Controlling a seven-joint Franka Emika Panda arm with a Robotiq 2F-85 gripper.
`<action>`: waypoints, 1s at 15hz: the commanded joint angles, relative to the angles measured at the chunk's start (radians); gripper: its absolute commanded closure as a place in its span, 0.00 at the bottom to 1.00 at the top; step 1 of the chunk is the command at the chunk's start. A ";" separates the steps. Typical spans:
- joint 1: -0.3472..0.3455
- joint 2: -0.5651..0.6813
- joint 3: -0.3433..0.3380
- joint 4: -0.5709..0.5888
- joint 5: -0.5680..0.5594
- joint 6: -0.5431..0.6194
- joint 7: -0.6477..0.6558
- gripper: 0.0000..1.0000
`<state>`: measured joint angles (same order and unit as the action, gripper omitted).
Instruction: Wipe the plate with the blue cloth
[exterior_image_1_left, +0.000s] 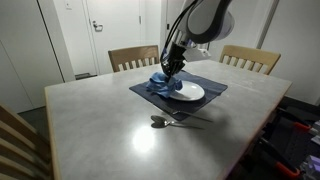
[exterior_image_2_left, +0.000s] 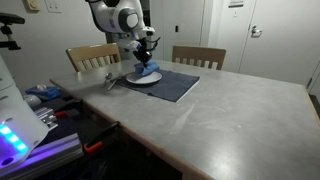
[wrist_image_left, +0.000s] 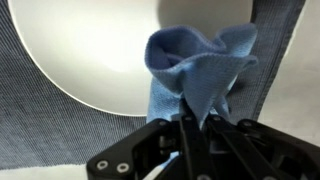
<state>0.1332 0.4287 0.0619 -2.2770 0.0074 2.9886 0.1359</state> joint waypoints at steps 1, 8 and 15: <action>0.028 0.017 -0.048 0.061 -0.015 -0.191 0.010 0.98; 0.147 0.034 -0.203 0.080 -0.166 -0.145 0.213 0.98; 0.299 0.017 -0.343 0.120 -0.416 -0.409 0.513 0.98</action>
<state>0.4729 0.4565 -0.3531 -2.1764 -0.4198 2.6784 0.6571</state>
